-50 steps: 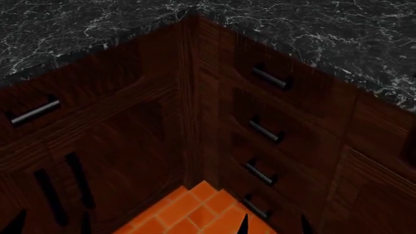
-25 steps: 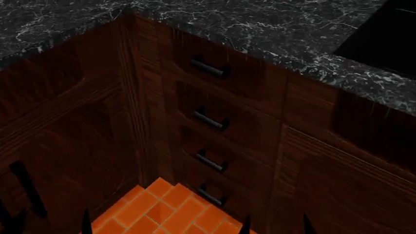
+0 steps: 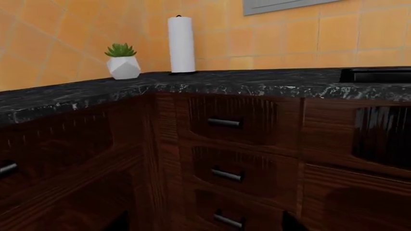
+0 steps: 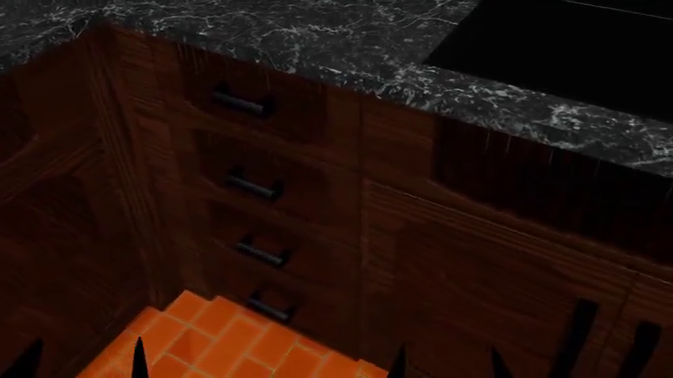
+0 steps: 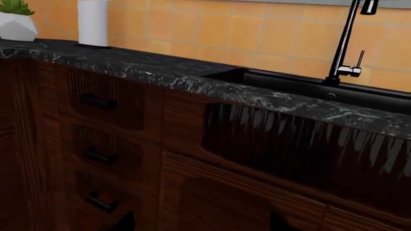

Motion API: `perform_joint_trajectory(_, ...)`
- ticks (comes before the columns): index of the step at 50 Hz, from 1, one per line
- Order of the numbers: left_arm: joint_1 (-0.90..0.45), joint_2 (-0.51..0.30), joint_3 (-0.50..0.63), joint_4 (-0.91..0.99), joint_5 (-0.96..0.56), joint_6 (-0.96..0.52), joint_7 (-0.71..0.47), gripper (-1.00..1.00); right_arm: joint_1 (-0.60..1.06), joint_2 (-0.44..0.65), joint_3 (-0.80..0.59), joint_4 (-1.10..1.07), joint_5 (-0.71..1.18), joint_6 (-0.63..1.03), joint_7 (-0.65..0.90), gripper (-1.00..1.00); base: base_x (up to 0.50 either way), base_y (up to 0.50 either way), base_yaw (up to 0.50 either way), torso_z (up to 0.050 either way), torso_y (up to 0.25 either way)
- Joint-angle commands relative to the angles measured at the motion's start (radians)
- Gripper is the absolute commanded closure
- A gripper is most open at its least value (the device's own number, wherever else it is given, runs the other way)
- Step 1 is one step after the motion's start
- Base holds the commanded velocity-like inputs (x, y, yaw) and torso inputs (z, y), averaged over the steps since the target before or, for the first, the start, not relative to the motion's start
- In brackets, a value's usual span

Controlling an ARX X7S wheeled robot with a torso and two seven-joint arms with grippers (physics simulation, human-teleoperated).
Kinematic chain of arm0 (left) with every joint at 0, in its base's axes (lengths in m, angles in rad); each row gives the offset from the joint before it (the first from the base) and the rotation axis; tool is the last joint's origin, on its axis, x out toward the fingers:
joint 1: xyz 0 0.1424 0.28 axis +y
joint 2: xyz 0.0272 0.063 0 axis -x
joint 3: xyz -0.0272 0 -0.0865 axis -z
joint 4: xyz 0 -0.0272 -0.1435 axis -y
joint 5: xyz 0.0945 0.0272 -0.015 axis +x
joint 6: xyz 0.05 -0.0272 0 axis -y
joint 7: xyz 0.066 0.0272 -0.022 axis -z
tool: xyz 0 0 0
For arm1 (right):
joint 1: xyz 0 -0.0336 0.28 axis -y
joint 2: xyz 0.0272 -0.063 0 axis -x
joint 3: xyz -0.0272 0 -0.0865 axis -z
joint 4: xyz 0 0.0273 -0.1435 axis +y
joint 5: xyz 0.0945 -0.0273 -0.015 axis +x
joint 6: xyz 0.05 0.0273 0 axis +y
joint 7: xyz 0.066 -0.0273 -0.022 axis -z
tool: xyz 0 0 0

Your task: Navigate to the stove.

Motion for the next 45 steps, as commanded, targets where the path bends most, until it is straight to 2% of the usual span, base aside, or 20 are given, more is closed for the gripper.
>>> perform_joint_trajectory(1, 0.000, -0.003, 0.003, 0.003, -0.004, -0.001, -0.003, -1.00, 0.001, 0.003, -0.004, 0.002, 0.006, -0.003, 0.002, -1.00, -0.05, 0.09, -0.50, 0.000, 0.000)
perform_joint_trajectory(45, -0.006, -0.012, 0.015, -0.013, -0.011, 0.011, -0.011, -1.00, 0.006, 0.013, -0.019, 0.004, 0.021, -0.013, 0.010, -1.00, -0.03, 0.10, -0.50, 0.000, 0.000)
